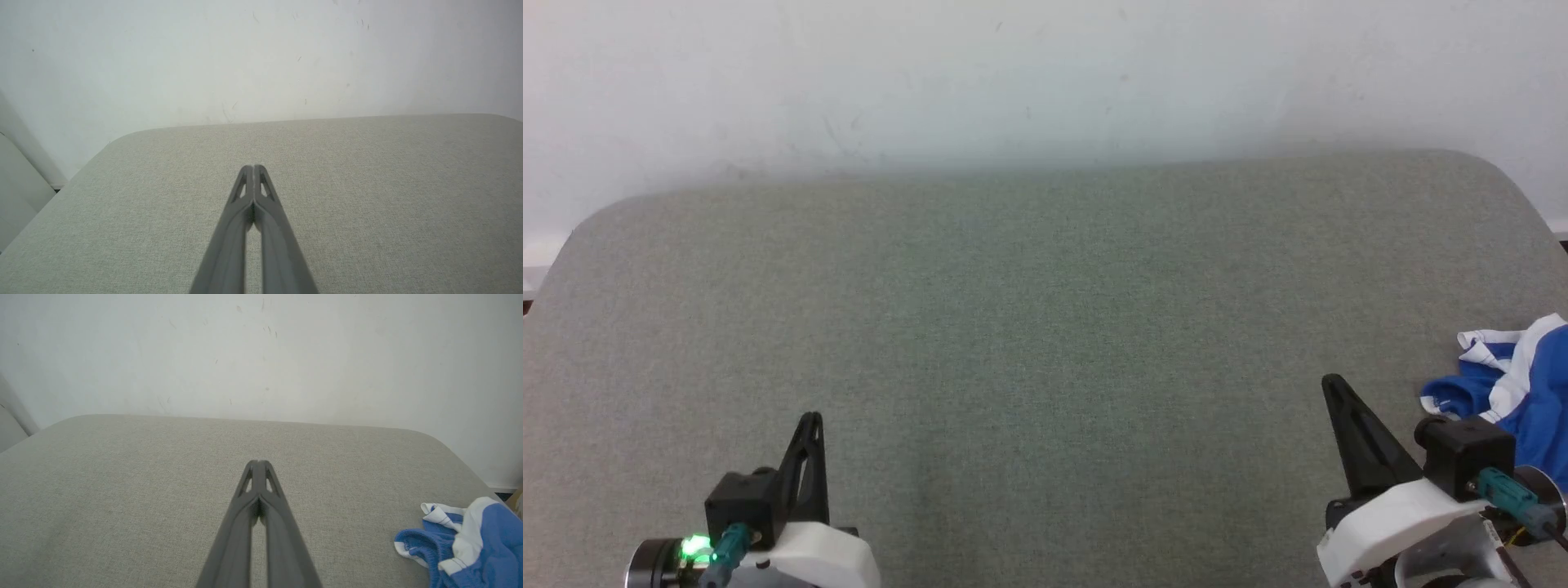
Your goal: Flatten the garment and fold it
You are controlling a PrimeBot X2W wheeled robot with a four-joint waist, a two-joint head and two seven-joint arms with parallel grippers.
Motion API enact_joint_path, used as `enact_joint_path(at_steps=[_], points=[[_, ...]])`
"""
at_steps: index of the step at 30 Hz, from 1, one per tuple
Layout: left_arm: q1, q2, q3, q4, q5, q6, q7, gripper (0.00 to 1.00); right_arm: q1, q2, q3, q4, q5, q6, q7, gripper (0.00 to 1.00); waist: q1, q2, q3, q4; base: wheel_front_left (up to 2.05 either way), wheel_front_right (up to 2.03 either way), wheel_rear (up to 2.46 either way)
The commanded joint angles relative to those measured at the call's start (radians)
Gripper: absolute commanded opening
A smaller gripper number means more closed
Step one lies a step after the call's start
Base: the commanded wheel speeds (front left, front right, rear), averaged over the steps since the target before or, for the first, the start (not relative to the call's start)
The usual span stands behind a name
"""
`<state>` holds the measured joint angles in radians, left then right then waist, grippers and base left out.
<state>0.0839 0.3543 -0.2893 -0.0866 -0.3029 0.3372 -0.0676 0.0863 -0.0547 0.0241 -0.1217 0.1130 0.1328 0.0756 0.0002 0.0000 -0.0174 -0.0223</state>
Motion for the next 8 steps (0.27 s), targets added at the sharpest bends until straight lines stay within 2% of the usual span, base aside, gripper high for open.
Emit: enact_joint_path(at_steps=[1, 8], points=[[-0.019, -0.013, 0.015, 0.006, 0.018, -0.012, 0.006, 0.0, -0.014, 0.002, -0.003, 0.006, -0.01, -0.001, -0.008, 0.0, -0.0001, 0.0, 0.0, 0.0, 0.0, 0.0, 0.0], [-0.026, -0.042, 0.043, 0.014, 0.046, -0.045, 0.012, 0.0, -0.022, 0.002, -0.005, 0.018, -0.021, -0.001, -0.015, 0.0, -0.0001, 0.0, 0.002, 0.003, 0.0, 0.0, 0.0]])
